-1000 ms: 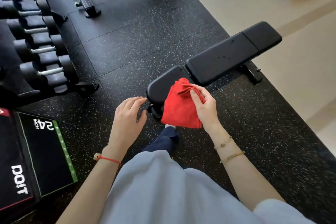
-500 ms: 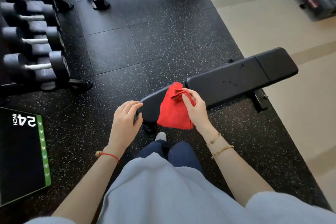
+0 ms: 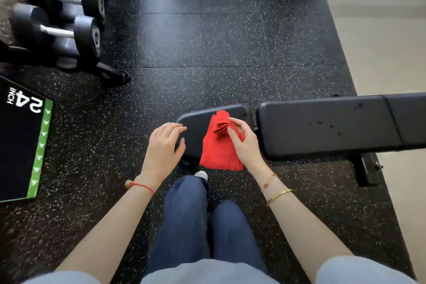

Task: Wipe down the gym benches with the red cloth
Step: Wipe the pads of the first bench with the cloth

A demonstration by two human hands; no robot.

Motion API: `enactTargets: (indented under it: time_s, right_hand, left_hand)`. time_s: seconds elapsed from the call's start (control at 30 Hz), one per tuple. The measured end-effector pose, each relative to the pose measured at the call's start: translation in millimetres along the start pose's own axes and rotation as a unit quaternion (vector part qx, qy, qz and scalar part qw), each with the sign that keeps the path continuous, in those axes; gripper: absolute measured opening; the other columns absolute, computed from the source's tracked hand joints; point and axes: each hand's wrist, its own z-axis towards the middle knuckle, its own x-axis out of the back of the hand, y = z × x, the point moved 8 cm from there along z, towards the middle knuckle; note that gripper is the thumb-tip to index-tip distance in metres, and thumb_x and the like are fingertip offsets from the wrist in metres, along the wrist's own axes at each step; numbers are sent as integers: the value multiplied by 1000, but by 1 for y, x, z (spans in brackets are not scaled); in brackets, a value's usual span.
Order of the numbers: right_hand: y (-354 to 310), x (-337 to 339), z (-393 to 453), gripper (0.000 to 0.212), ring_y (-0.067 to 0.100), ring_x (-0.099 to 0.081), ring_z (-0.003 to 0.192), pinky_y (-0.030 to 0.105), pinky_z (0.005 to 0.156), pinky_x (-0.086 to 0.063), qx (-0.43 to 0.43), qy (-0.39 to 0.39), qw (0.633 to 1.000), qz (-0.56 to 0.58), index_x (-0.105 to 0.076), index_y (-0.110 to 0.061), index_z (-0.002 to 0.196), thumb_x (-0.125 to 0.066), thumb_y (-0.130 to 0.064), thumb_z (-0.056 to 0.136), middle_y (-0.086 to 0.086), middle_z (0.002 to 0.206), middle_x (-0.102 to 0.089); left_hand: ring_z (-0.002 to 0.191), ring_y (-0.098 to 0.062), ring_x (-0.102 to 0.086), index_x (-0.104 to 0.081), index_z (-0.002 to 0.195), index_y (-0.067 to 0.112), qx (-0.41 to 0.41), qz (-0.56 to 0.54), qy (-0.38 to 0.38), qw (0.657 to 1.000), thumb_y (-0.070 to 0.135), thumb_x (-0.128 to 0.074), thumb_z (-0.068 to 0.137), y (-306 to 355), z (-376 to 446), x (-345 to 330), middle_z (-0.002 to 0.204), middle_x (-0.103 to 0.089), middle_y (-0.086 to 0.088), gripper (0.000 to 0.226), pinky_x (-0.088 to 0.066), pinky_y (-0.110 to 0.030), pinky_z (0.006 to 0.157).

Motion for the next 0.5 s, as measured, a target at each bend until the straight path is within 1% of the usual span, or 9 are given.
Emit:
enactTargets:
  time_s: [0.13,0.27,0.3,0.4,0.5]
  right_hand:
    - [61,-8,30,33,10,-60,118,40,108,-43,37,-12,999,-7,-57,-21,127,-61,-21,95,-6,125,-65]
    - [106,-14,57,42,6,-59,116,26,103,-44,106,-18,993,-45,-51,-22,134,-60,-13,94,-10,123,-65]
    - [114,-15,64,43,6,-60,115,24,101,-44,127,-16,990,-59,-50,-23,135,-60,-12,94,-9,121,-66]
    - [130,-9,80,48,5,-60,115,24,100,-46,197,18,972,-130,-48,-22,138,-58,-9,92,-6,123,-65]
    - [141,-3,88,55,7,-58,117,24,94,-46,251,68,939,-224,-46,-23,140,-59,-10,88,-7,130,-60]
  left_hand:
    - [118,-27,-61,-67,117,8,5,6,18,1000,5,-65,88,-24,-8,-68,120,-67,-5,29,-46,-47,103]
    - [118,-28,-60,-67,118,8,7,10,35,999,5,-65,88,-52,-11,-129,122,-67,-6,30,-46,-47,103]
    - [118,-29,-61,-67,118,7,3,10,41,999,4,-65,88,-57,-10,-142,122,-67,-6,30,-46,-48,103]
    - [118,-30,-61,-67,118,6,-12,15,65,998,4,-65,88,-71,-7,-173,122,-67,-8,30,-45,-46,104]
    - [118,-29,-60,-67,118,6,-20,25,98,995,6,-65,89,-81,-7,-193,123,-67,-8,30,-44,-45,106]
